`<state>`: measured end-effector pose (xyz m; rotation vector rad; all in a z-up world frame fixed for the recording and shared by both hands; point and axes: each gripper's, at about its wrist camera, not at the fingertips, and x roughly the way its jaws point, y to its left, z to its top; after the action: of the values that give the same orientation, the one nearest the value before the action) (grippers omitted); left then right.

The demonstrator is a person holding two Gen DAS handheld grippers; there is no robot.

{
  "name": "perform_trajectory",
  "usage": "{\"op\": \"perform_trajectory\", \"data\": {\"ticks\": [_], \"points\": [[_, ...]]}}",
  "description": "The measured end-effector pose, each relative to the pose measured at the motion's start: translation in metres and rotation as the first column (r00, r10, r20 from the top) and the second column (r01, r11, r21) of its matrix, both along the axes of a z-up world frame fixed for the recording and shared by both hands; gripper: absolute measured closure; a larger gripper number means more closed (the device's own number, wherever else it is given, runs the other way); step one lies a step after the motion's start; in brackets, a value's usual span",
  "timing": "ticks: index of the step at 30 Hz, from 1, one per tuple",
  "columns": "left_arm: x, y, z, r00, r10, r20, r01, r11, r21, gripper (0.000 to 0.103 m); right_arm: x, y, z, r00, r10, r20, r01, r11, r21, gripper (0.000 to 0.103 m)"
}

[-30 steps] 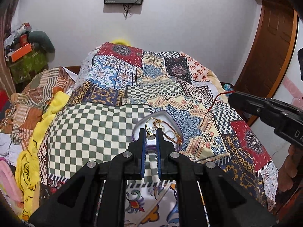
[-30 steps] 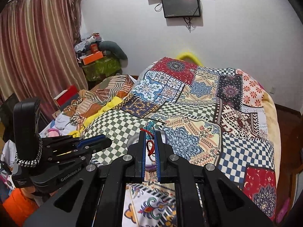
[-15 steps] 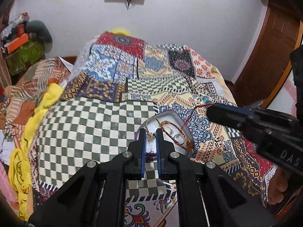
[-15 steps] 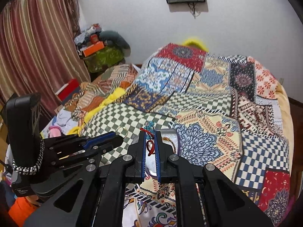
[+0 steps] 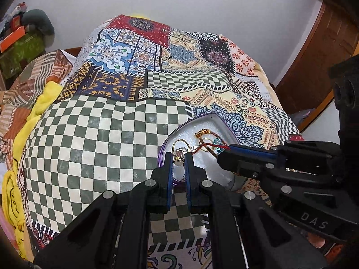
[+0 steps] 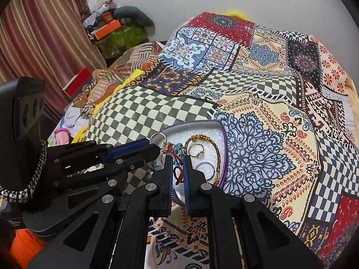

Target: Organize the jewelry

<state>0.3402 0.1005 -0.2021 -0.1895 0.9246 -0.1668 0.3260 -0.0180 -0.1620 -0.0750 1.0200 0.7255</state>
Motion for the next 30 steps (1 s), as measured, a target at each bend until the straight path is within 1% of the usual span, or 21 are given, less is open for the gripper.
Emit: {"op": "perform_trajectory", "data": {"ticks": [2, 4, 7, 12, 16, 21, 25, 28, 30], "points": [[0.002, 0.001, -0.001, 1.000, -0.002, -0.003, 0.002, 1.000, -0.010, 0.095, 0.000, 0.001, -0.002, 1.000, 0.008, -0.006, -0.008, 1.000, -0.009, 0.095], [0.001, 0.000, 0.000, 1.000, -0.003, -0.002, 0.003, 1.000, -0.004, 0.095, 0.001, 0.002, -0.004, 1.000, 0.015, -0.020, -0.016, 1.000, -0.017, 0.095], [0.000, -0.001, 0.002, 1.000, -0.004, -0.004, 0.004, 1.000, 0.001, 0.095, 0.000, 0.003, -0.004, 1.000, 0.018, -0.025, -0.019, 0.999, -0.032, 0.091], [-0.008, 0.002, 0.014, 1.000, 0.007, 0.012, -0.007, 1.000, 0.012, 0.095, -0.008, 0.000, 0.005, 1.000, 0.011, 0.024, -0.009, 0.998, -0.059, 0.090], [-0.020, 0.002, 0.034, 0.999, 0.017, 0.048, -0.019, 0.999, 0.040, 0.095, -0.018, -0.007, 0.021, 0.997, 0.002, 0.073, 0.003, 0.998, -0.059, 0.090], [-0.052, -0.008, 0.076, 0.989, 0.015, 0.149, -0.033, 0.993, 0.115, 0.095, -0.043, -0.024, 0.062, 0.981, -0.034, 0.192, 0.040, 0.999, -0.026, 0.090], [-0.083, -0.014, 0.115, 0.971, 0.018, 0.238, -0.049, 0.991, 0.125, 0.095, -0.072, -0.044, 0.106, 0.953, -0.077, 0.292, 0.066, 0.997, 0.046, 0.090], [-0.114, -0.019, 0.148, 0.945, 0.020, 0.327, -0.062, 0.991, 0.118, 0.094, -0.102, -0.064, 0.145, 0.919, -0.121, 0.376, 0.081, 0.989, 0.121, 0.090], [-0.137, -0.023, 0.168, 0.920, 0.023, 0.392, -0.075, 0.990, 0.119, 0.091, -0.122, -0.075, 0.165, 0.895, -0.147, 0.420, 0.082, 0.982, 0.170, 0.090]]}}
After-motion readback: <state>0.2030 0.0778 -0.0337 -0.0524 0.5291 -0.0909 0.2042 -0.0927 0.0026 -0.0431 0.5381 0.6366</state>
